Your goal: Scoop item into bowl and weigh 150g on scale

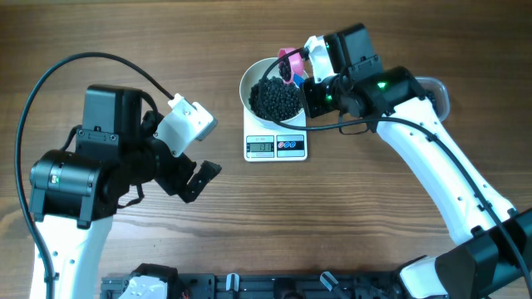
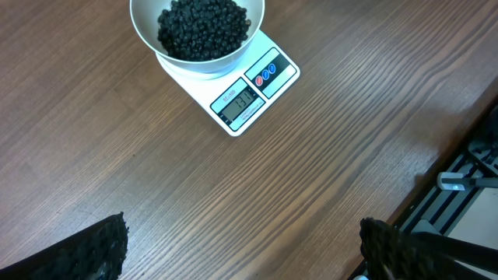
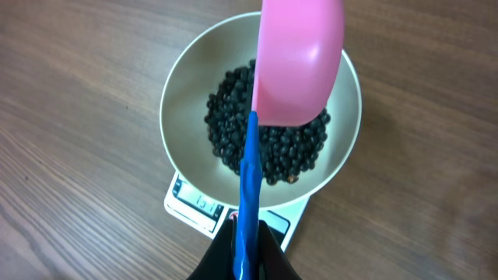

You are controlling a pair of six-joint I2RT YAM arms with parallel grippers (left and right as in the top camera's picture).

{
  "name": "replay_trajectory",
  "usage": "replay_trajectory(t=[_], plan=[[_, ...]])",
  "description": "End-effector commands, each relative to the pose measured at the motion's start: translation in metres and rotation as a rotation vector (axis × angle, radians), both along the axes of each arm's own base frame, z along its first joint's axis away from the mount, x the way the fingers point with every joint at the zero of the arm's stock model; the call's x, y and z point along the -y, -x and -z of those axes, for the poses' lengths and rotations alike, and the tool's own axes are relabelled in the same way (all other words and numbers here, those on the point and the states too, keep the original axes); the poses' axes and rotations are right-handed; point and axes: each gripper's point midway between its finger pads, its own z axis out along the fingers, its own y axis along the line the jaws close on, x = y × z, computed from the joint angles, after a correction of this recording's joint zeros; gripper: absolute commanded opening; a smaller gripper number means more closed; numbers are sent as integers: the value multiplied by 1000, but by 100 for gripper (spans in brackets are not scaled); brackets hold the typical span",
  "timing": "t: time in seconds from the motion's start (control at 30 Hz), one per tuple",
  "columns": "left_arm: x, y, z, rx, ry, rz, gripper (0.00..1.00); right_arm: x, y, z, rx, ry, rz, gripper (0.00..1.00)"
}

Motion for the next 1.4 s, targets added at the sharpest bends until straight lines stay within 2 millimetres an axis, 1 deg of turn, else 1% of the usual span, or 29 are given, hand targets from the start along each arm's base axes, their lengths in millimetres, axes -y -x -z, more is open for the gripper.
replay_trajectory(t=[0.0,0.07,0.3,0.77,0.9,0.93,1.0,1.03,1.1,1.13,1.23,1.27,1.3,1.37], plan=[[0,0,-6,21,9,8,100,-2,6,-6,10,13,-12,4],[0,0,-7,21,9,8,100,-2,4,-9,15,-2,8,4],[0,0,-7,22,9,8,100,-3,1,-11,25,-12,16,4],[0,0,-7,21,9,8,100,-3,2,-12,20,-17,25,4],[0,0,-7,22,9,8,100,0,9,0,-15,26,-9,4],[0,0,-7,22,9,8,100,-1,8,-1,-15,15,-1,4],[0,0,-7,22,9,8,100,-8,4,-11,2,-41,13,4],[0,0,-7,22,9,8,100,-7,4,-11,6,-39,13,4],[0,0,-7,22,9,8,100,1,2,-2,6,16,24,4],[0,0,-7,21,9,8,100,1,2,-1,7,21,20,4],[0,0,-7,22,9,8,100,-11,-2,-12,29,-53,10,4],[0,0,-7,22,9,8,100,-10,-1,-11,25,-49,11,4],[0,0,-7,22,9,8,100,-7,3,-3,-3,-24,7,4],[0,0,-7,21,9,8,100,-4,9,5,-43,-9,11,4]])
